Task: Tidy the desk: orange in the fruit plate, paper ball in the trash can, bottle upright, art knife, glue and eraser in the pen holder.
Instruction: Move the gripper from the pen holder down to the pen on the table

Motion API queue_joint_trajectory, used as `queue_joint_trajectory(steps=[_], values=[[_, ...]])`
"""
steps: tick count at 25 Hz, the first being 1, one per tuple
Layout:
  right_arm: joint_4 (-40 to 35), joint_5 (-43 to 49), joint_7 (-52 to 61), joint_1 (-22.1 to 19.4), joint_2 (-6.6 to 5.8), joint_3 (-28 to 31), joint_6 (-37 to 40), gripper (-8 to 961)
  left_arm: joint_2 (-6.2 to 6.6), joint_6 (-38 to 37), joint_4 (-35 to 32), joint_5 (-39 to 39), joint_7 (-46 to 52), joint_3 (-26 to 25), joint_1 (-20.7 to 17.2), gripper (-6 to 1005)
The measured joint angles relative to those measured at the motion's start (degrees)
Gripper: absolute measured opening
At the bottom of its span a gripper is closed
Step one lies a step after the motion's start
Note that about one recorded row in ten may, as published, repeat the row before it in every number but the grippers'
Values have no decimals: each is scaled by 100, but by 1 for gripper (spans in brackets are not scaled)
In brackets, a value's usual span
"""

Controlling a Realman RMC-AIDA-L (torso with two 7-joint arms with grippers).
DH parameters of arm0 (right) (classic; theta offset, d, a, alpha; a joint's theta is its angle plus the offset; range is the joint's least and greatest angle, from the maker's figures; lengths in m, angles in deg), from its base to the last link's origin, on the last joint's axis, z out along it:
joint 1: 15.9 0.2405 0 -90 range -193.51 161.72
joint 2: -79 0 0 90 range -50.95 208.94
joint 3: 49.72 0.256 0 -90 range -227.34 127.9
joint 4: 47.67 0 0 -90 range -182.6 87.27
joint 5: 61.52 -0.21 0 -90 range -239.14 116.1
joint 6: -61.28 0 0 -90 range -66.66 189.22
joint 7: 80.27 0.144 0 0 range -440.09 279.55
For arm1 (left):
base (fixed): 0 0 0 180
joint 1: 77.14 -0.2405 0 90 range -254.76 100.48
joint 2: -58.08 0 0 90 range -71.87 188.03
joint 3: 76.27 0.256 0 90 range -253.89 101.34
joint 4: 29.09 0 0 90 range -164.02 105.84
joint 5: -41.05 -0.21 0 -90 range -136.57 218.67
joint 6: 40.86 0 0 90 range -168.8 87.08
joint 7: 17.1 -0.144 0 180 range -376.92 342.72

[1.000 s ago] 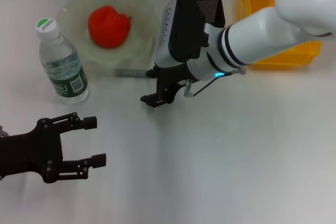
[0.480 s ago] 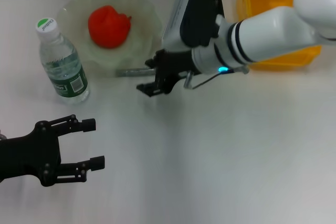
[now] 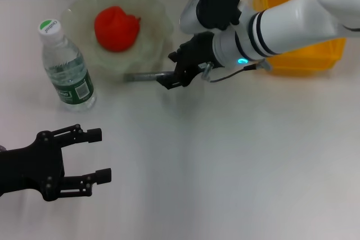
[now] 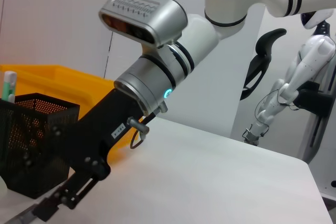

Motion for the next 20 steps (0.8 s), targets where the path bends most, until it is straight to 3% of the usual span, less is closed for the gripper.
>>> queue_joint_trajectory(steps=[20], values=[[290,-53,306,25,41,11,-64,649,-63,14,1,40,-31,-7,38,856]])
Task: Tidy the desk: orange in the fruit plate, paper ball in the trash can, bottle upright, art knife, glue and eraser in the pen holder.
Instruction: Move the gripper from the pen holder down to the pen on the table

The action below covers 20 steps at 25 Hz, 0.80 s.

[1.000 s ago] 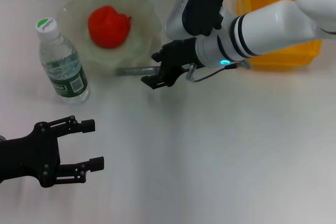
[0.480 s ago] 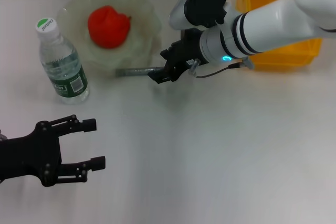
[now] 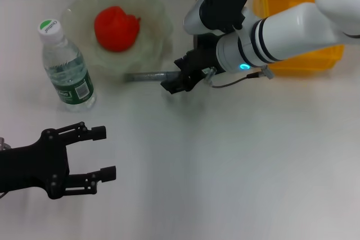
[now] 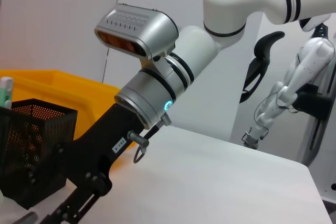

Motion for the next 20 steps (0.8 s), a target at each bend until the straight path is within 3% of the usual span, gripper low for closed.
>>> queue_joint_trajectory(steps=[14,20], values=[[-24,0,-10,-25,1,6,360,649,-26,1,-2,101,-31,26,-4,856],[-672,14,4,-330,-51,70,958,649,-25,4,-10,167,-34,46,-21,857]])
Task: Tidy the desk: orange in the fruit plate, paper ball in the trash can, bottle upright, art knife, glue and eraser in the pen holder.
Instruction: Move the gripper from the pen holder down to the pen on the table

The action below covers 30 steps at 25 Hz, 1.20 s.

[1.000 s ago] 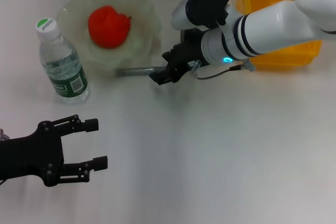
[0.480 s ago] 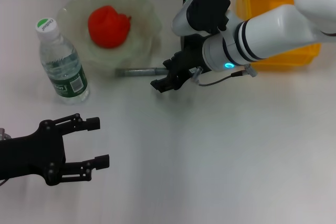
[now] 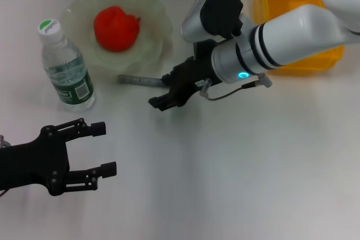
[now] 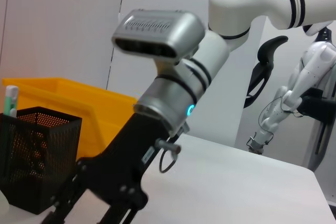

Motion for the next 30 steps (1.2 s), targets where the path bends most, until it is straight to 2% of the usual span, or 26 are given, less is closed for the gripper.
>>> queue_joint_trajectory(steps=[3,7,11,17,30], values=[[-400,228,-1,-269,-8,301,19,649,0,8,-1,0,0,-1,7,857],[-274,446,-9,-206,-1,348,-216,649,0,10,-1,0,0,-10,16,857],[42,512,-68,-32,33,173,-553,649,-6,20,-1,1,0,-19,23,857],[119,483,-83,4,50,-133,-867,646,-42,27,0,15,-72,-35,34,857],[320,-15,-369,74,52,-452,-879,577,-80,33,0,135,-88,-2,33,857]])
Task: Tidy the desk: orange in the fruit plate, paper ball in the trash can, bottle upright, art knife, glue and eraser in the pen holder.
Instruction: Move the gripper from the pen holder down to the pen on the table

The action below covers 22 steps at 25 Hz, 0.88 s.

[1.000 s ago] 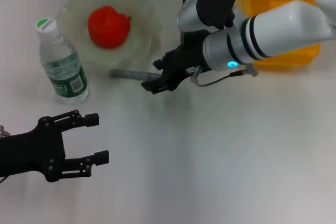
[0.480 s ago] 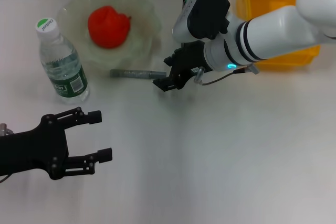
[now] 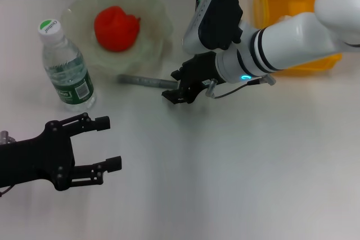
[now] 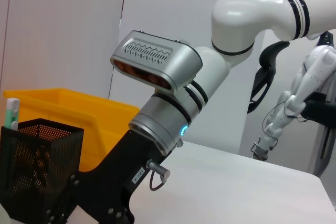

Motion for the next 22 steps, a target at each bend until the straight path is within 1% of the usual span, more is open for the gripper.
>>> queue_joint_trajectory(steps=[2,10,22], values=[[0,-2,0,0,0,-7,-15,564,-7,-5,0,1,0,-4,0,857],[0,-7,18,-2,0,-7,-25,376,-38,-22,0,2,1,-15,0,857],[51,-8,9,1,0,-57,-27,251,-34,-33,0,1,1,-26,24,857]])
